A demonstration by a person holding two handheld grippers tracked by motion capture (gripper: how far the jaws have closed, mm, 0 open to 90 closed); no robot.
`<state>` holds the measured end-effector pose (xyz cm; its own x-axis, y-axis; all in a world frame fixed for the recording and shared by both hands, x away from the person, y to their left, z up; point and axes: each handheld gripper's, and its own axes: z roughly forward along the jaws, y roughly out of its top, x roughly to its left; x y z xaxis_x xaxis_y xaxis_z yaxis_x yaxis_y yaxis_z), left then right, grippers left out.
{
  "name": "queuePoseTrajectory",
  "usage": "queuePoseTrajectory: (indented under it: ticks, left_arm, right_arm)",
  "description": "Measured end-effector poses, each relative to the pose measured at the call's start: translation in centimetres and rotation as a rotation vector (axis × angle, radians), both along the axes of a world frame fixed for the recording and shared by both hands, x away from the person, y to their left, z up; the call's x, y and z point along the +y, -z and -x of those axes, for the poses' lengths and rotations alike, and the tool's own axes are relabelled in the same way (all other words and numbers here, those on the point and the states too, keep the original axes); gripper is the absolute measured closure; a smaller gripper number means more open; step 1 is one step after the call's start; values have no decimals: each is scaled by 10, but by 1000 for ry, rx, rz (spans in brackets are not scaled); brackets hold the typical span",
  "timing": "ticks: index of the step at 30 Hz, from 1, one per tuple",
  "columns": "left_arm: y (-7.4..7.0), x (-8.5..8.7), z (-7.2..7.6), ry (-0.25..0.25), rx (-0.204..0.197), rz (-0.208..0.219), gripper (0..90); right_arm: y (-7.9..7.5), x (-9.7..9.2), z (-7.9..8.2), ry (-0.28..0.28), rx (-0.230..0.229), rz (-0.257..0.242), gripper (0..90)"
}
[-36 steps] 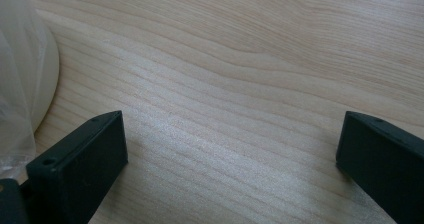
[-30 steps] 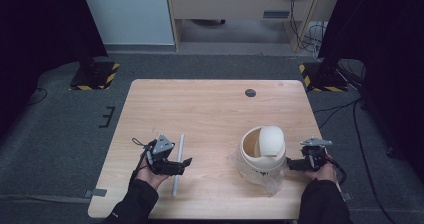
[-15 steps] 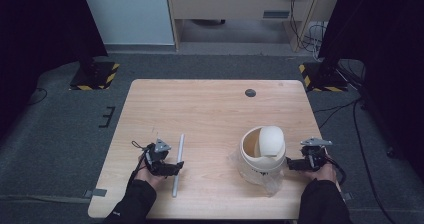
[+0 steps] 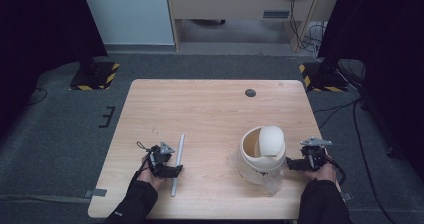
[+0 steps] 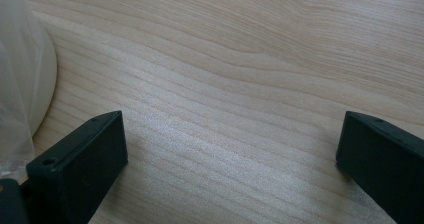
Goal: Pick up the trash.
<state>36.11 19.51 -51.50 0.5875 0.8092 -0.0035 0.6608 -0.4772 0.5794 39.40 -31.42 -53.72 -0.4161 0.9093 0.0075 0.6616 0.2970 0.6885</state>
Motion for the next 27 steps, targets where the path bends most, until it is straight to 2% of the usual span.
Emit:
queuePoseTrajectory:
  ticks: [3, 11, 22, 27]
  left_arm:
    - [-1, 0, 0, -4, -2, -2, 376]
    - [-4, 1, 0, -18, 11, -11, 558]
    - [-5, 8, -2, -76, 28, -3, 774]
    - [-5, 8, -2, -85, 32, 2, 779]
  right_arm:
    - [0, 0, 0, 0, -1, 0, 4]
    - [0, 0, 0, 1, 0, -1, 4]
    - [0, 0, 0, 5, 0, -1, 4]
    - [0, 1, 0, 4, 1, -1, 4]
